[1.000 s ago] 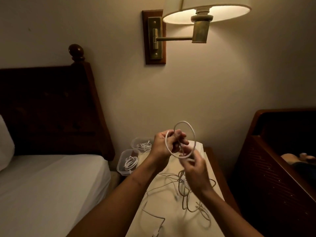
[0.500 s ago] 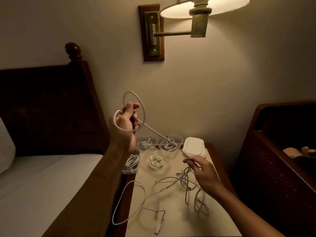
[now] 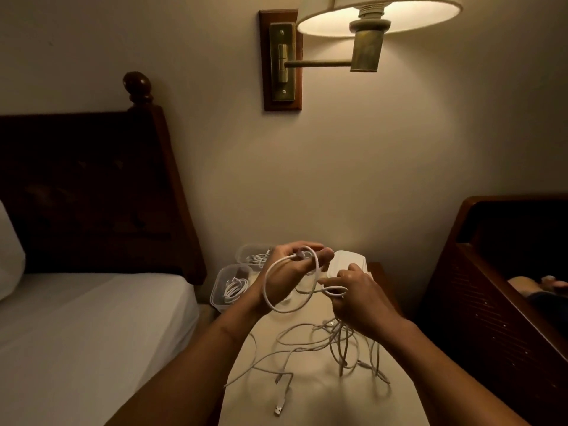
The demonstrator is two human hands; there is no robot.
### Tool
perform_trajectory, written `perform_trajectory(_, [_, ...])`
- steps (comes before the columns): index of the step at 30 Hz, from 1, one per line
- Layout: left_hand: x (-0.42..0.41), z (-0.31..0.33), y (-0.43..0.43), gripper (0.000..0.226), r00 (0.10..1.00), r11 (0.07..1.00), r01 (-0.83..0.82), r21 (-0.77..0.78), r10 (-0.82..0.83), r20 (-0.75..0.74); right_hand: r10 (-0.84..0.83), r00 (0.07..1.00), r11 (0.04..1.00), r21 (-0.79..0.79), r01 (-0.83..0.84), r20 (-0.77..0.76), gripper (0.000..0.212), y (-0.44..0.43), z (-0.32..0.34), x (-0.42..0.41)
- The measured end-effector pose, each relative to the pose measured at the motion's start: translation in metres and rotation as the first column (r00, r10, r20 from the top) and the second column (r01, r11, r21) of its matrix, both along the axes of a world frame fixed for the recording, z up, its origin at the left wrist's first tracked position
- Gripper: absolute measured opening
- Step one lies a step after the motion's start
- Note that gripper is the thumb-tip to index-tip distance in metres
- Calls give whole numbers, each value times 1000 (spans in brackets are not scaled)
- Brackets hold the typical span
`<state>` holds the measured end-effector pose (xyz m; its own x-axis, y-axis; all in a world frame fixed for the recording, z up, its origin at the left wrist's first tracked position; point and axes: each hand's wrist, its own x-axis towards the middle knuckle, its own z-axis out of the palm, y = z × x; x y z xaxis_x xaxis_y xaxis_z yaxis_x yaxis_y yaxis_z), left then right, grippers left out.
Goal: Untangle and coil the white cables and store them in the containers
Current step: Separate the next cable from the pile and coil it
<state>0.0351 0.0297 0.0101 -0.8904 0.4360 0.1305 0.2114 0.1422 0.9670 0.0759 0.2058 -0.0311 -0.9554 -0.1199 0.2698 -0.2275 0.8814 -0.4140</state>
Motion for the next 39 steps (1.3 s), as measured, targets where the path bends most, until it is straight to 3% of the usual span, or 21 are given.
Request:
perform_trajectory(2, [-4, 4, -3, 41, 995, 995, 84, -44, -86, -48, 19, 999, 1000, -14, -18, 41, 21, 0, -6, -1])
perform_trajectory(5, [-8, 7, -6, 20, 956, 917, 254, -309, -286, -63, -35, 995, 987, -150, 48, 89, 20, 4, -17, -6])
perform_trajectory(6, [-8, 8, -7, 20, 960, 908, 242, -342, -274, -50, -57, 996, 985, -158, 67, 71, 22, 6, -20, -7])
perform_trajectory(9, [-13, -8, -7, 62, 992, 882, 83, -464, -116, -44, -106, 993, 977, -193, 93, -55, 20, 8, -22, -10])
perform_trajectory(11, [-11, -21, -5, 65, 994, 844, 32, -536, -81, -69, -99, 990, 968, -242, 71, -103, 19, 6, -22, -10])
perform_trajectory(15, [-11, -42, 2, 38, 989, 848, -101, -520, 30, -145, -87, 984, 943, -333, 32, -152, 25, 2, -24, -10])
perform_trajectory(19, [-8, -37, 2, 27, 987, 875, -99, -473, 24, -161, -96, 972, 941, -338, 19, -214, 18, 2, -31, -6])
perform_trajectory(21, [-5, -28, 4, 22, 990, 940, -1, -342, -46, -130, -116, 972, 934, -354, 38, -203, 11, 0, -40, -2])
perform_trajectory(24, [0, -5, 7, 30, 999, 1000, 22, -16, -23, -49, -142, 981, 933, -348, 89, -131, 7, -1, -64, 5])
perform_trajectory(28, [-4, 29, 1, 34, 995, 956, -79, 281, 91, -28, -181, 981, 955, -252, 158, -68, 6, 8, -91, 18])
perform_trajectory(31, [-10, 36, -7, 42, 985, 902, -165, 399, 175, 12, -204, 978, 954, -234, 188, -46, 3, 19, -88, 15])
perform_trajectory(33, [-13, 34, -10, 48, 976, 861, -218, 459, 206, 77, -173, 985, 936, -309, 166, 7, 6, 23, -82, 8])
perform_trajectory(35, [-16, 26, -15, 46, 956, 876, -283, 390, 290, 43, -155, 986, 853, -496, 163, 58, 9, 28, -73, 4])
perform_trajectory(37, [-17, 13, -21, 44, 941, 931, -311, 193, 330, -75, -147, 987, 780, -606, 158, 68, 10, 30, -60, 4])
perform_trajectory(39, [-23, -10, -27, 64, 947, 950, -307, -65, 298, -119, -141, 989, 735, -665, 135, 45, 12, 30, -48, 3])
